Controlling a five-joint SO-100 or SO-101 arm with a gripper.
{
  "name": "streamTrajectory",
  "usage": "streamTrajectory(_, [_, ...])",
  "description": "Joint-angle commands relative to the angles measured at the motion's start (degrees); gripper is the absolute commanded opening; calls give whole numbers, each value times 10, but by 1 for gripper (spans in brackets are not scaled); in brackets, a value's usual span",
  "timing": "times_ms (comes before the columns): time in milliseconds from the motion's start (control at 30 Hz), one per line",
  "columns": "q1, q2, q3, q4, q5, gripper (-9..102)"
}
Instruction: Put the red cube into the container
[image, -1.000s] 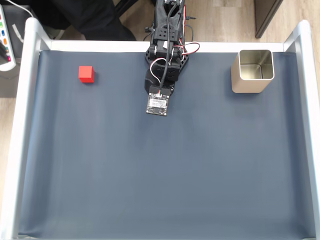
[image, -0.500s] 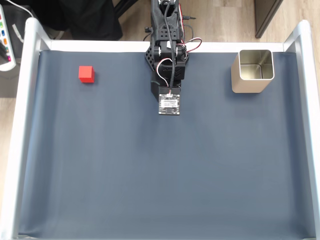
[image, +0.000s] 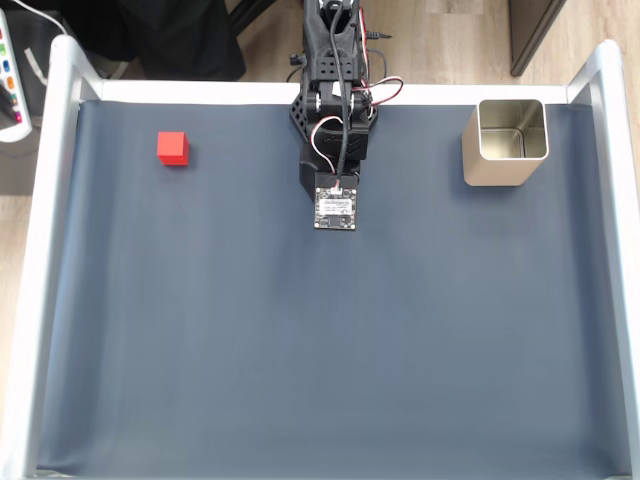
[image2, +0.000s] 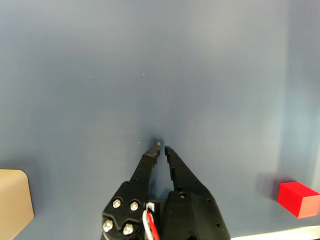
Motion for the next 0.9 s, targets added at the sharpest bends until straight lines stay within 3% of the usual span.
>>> streamTrajectory(0, [0,-52,-69,-15,-13,0])
streamTrajectory(167, [28,-159,-214,1,-16,0])
streamTrajectory(367, [167,-270,-400,76,-28,0])
streamTrajectory(500, [287,-371,-548,142,-40,0])
streamTrajectory(867, [650,-577,-802,148,-111,4])
